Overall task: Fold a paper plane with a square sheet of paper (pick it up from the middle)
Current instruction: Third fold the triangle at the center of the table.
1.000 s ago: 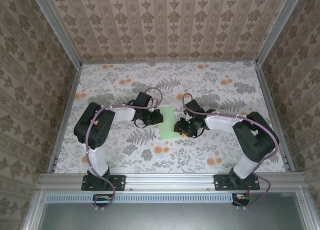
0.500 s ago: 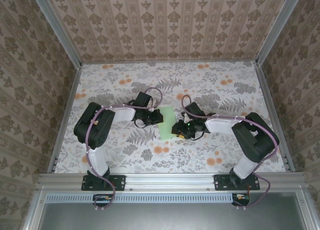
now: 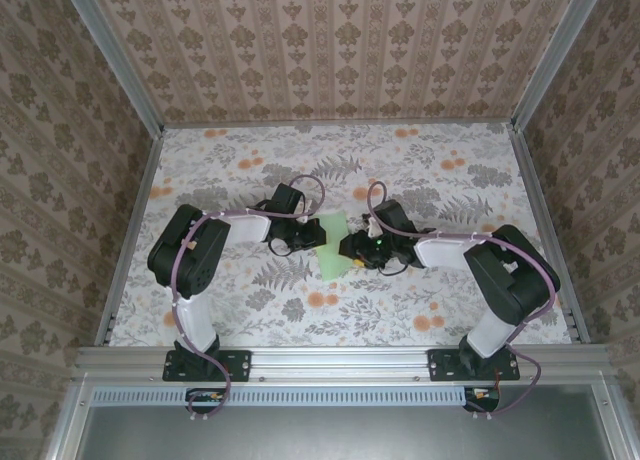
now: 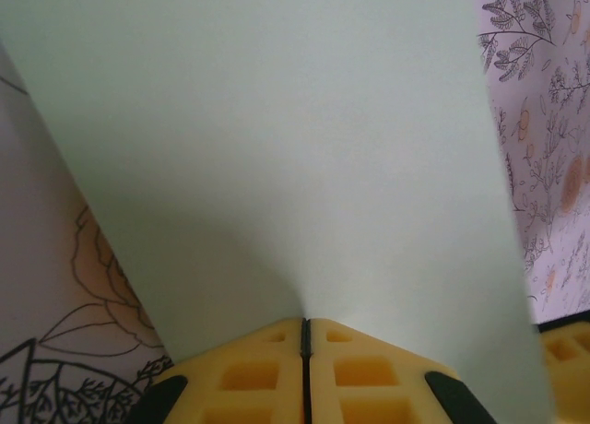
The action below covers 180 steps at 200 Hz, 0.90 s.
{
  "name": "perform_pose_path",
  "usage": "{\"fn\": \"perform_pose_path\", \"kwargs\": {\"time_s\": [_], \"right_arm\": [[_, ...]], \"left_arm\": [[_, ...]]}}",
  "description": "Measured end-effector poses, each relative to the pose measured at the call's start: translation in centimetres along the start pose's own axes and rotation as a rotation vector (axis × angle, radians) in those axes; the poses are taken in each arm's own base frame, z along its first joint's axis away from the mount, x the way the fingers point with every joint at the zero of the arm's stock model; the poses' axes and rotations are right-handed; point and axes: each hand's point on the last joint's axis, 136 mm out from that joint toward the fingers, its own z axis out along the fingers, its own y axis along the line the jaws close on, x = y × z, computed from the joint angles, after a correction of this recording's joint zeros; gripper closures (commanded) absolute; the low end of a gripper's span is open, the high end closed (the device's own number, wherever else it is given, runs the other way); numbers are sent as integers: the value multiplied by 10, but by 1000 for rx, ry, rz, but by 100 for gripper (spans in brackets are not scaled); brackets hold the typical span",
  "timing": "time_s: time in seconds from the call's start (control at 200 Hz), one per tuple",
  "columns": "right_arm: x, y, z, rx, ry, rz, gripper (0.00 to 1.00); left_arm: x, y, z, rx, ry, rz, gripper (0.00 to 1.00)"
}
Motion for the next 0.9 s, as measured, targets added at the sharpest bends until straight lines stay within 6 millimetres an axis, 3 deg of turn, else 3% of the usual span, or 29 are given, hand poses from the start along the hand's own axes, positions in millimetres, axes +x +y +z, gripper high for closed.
{"fn": "perform_pose_path", "kwargs": {"time_s": [0.13, 0.45, 0.645, 0.9], "right_arm": [[-5, -4, 2, 3, -7, 13, 52], [5, -8, 4, 3, 31, 56, 59], [22, -22, -2, 46, 61, 122, 69], [27, -27, -8, 82, 70, 143, 84]], "left_arm": [[0, 0, 0, 2, 2, 0, 92], [0, 0, 0, 3, 1, 0, 92], [0, 0, 0, 3, 2, 0, 92], [0, -1, 0, 5, 3, -4, 92]]}}
